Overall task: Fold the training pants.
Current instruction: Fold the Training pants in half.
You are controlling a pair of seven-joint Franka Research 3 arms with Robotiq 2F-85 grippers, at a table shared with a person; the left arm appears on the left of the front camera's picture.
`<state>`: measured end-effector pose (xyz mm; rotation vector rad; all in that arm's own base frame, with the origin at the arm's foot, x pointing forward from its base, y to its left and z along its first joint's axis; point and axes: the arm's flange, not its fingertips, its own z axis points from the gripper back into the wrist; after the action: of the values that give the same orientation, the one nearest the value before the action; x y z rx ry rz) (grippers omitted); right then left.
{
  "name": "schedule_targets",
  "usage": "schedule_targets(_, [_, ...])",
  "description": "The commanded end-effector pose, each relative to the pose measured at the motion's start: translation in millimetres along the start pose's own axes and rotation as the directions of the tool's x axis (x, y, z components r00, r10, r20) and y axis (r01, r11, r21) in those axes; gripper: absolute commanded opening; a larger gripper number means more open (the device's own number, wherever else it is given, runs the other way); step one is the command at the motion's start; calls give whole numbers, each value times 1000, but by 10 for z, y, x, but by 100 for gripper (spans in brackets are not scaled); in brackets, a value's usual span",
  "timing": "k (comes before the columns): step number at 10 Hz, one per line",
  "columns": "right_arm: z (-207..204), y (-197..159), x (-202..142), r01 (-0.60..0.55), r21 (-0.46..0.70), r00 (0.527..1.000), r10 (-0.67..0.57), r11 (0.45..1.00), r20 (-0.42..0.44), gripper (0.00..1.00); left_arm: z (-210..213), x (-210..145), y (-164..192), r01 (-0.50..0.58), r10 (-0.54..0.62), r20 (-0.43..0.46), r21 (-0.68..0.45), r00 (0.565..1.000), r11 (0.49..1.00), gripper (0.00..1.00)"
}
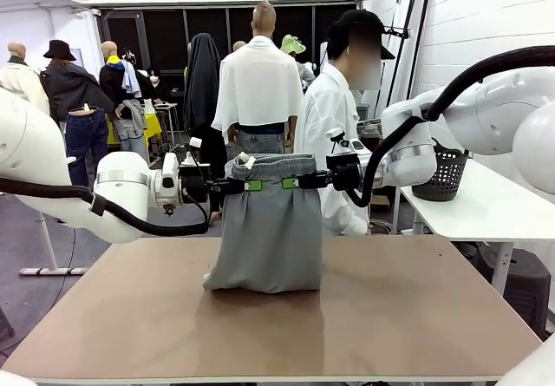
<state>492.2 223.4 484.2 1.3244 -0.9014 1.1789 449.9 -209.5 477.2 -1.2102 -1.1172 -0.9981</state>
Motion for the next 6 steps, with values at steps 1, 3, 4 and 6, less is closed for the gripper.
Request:
schedule_targets(1, [24, -63, 66, -10, -3, 1000, 10, 1000, 4, 0, 25, 58, 56, 2, -2, -2, 0, 1000, 1000, 0])
schedule_targets(3, [-49, 30, -40, 29, 12, 999, -29, 1000, -14, 0, -8, 7, -48, -26, 27, -19, 9, 999, 1000, 0])
schedule_targets(4, [-62, 27, -132, 62, 12, 998, -62, 998, -10, 0, 13, -40, -113, -73, 73, -27, 8, 997, 997, 0])
schedule_targets(6, [-64, 61, -357, 147, -8, 989, -147, 989, -6, 0, 112, -145, -283, -167, 168, -40, 36, 985, 985, 0])
